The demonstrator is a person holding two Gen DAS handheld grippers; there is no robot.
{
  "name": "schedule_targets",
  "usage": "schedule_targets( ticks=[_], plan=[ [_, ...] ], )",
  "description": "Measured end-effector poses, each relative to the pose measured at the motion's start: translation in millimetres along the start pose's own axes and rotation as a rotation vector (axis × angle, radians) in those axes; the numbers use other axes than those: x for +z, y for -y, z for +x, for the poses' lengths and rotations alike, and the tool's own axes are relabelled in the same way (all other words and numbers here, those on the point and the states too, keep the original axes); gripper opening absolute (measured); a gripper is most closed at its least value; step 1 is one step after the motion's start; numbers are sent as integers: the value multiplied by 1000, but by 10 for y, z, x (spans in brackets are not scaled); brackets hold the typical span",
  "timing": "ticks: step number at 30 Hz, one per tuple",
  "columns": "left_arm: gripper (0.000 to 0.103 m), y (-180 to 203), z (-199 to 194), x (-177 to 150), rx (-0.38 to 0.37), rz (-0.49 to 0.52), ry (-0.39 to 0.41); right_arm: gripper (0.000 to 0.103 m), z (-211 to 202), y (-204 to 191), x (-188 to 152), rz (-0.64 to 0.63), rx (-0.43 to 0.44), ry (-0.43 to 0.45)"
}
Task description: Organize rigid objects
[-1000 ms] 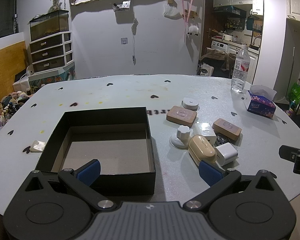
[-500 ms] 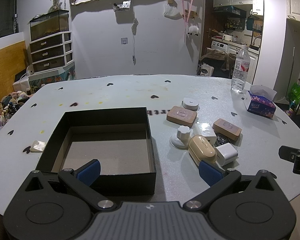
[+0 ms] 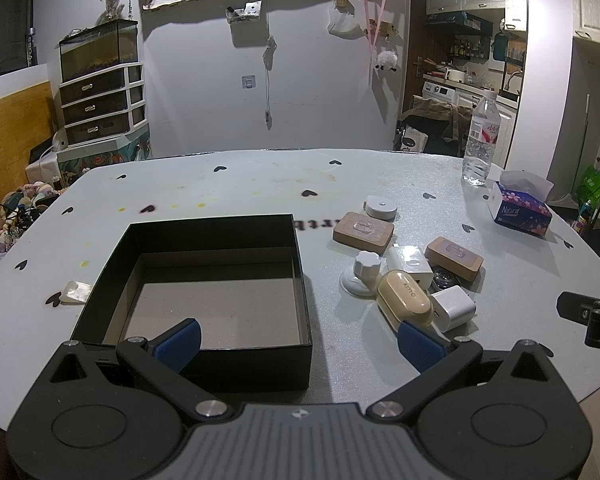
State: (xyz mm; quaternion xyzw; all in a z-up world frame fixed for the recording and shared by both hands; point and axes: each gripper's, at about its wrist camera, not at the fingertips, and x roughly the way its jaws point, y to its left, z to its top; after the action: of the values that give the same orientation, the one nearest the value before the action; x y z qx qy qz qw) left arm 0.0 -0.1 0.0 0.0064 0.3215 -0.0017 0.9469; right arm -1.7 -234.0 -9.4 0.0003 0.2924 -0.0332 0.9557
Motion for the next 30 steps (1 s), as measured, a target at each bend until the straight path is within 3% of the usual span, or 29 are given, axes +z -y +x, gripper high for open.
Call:
schedule_targets(
  ticks=[30],
  plan=[
    [103, 0, 1, 0, 0, 0, 0, 103, -5, -8, 18, 3, 1, -5]
  ],
)
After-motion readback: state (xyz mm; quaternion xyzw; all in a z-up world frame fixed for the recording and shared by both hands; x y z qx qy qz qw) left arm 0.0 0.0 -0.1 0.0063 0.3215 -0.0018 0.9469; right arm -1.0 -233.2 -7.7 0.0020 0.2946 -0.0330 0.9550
